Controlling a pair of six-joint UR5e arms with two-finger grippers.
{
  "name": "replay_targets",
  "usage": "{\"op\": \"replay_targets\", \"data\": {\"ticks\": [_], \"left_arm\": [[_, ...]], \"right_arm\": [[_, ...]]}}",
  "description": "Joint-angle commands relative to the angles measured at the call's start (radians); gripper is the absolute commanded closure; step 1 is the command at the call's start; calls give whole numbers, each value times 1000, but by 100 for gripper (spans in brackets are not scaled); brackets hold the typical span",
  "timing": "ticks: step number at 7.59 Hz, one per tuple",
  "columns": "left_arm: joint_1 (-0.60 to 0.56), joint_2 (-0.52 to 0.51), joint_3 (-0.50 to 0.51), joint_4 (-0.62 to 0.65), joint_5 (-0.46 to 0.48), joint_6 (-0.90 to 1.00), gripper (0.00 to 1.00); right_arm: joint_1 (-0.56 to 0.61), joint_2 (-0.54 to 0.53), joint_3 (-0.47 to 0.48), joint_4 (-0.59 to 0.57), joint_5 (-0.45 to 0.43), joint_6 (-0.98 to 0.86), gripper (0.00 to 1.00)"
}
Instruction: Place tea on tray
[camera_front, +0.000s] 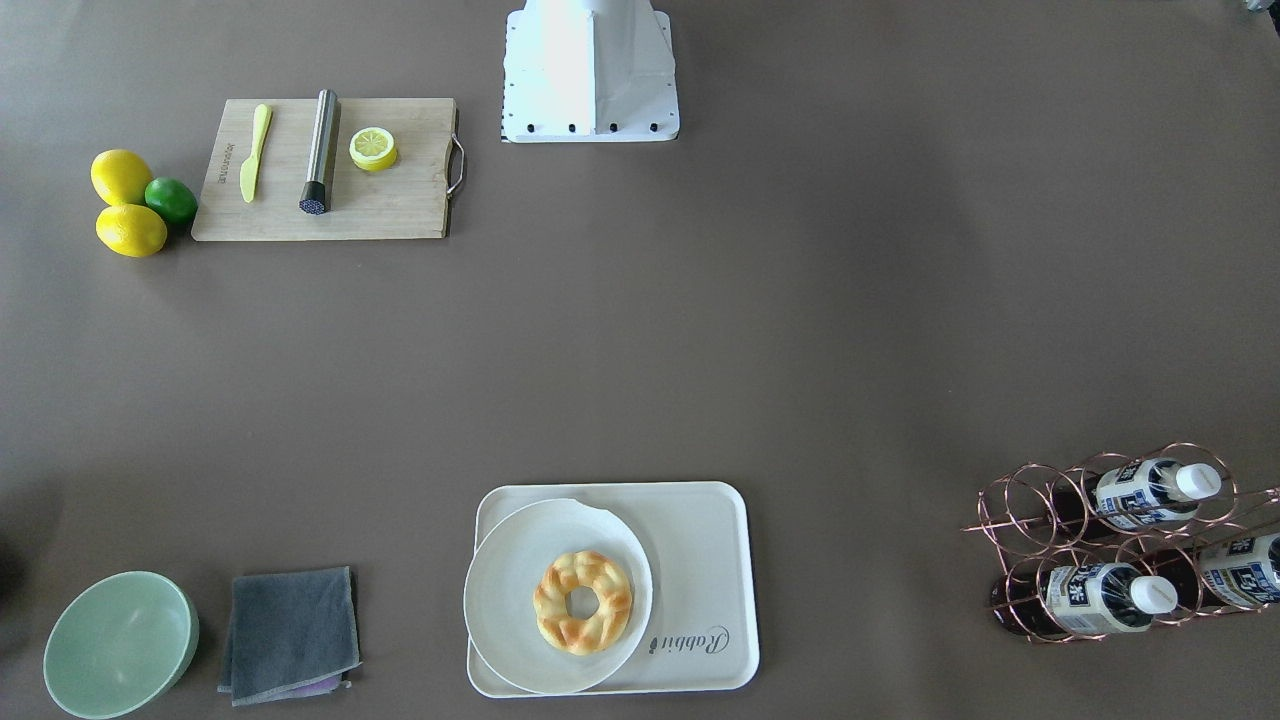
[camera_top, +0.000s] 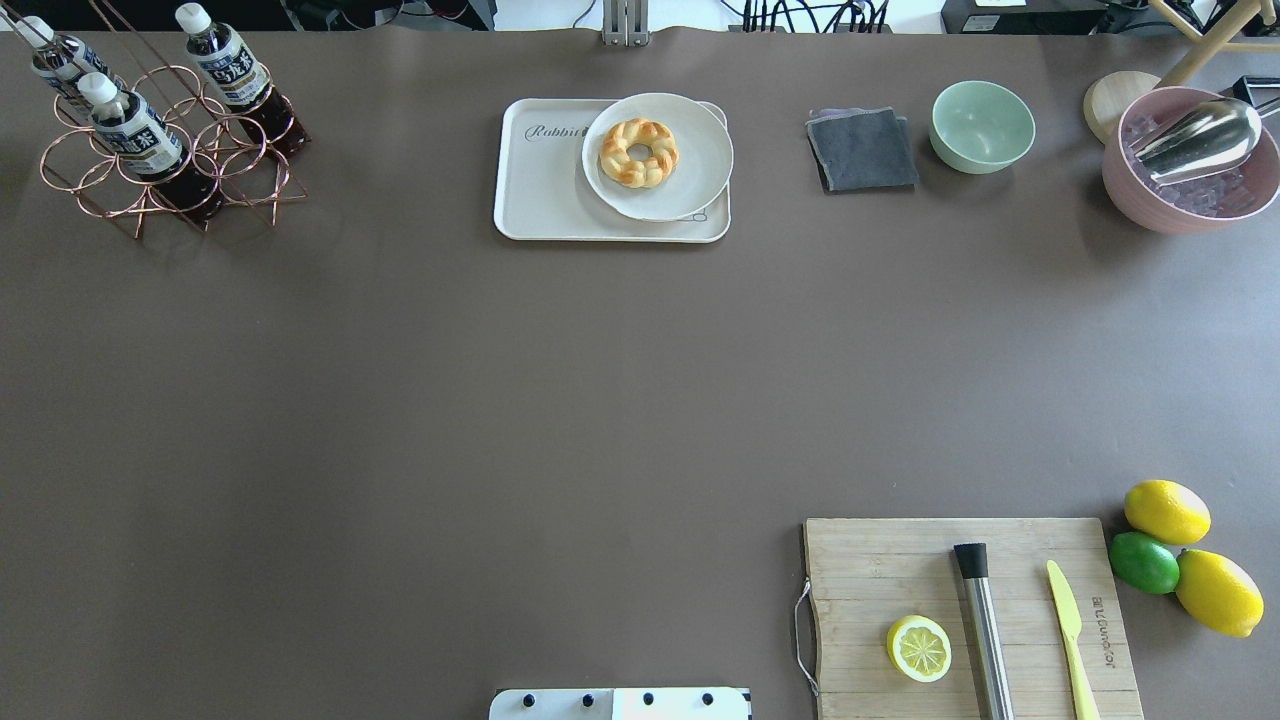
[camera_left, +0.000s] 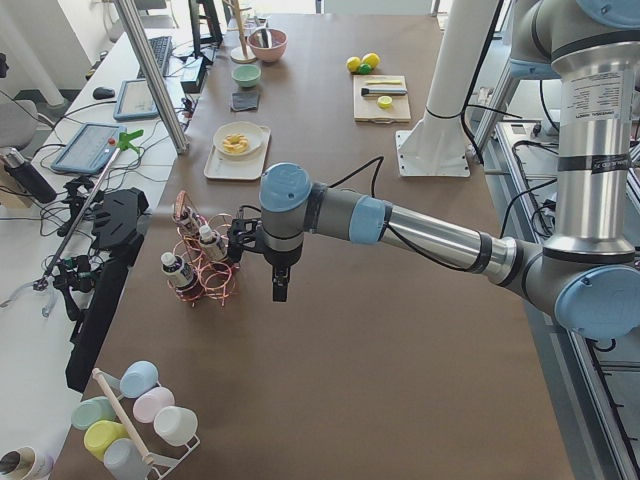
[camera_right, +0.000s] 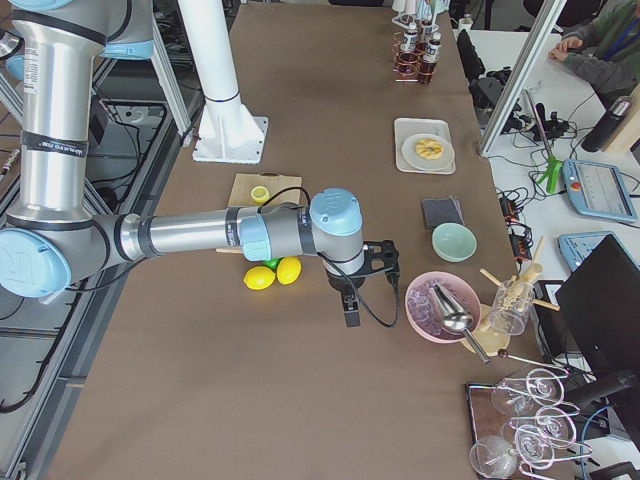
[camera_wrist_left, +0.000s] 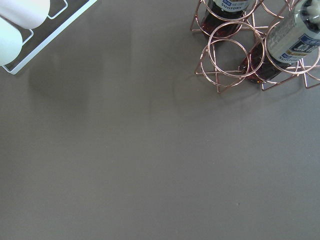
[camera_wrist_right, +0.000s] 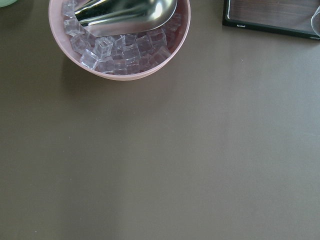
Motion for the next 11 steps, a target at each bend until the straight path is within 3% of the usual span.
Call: {"op": "replay_targets", "data": {"ticks": [1,6,8,9,11], "left_arm": [[-3,2,16,7,1,-7,3],[-7,23,96,-109,-2,-6,3],[-17,22,59,-120,-18,0,3],[-15,17,50,-187,-83,-4,3],[-11,1,85,-344,-91,-54,3]], "right_arm": [[0,-7,0,0,1,0,0],[0,-17,-8,43,1,0,0],[0,-19,-8,43,1,0,0],[0,-19,-8,51,1,0,0],[0,-19,-8,55,-2,5,0]]}}
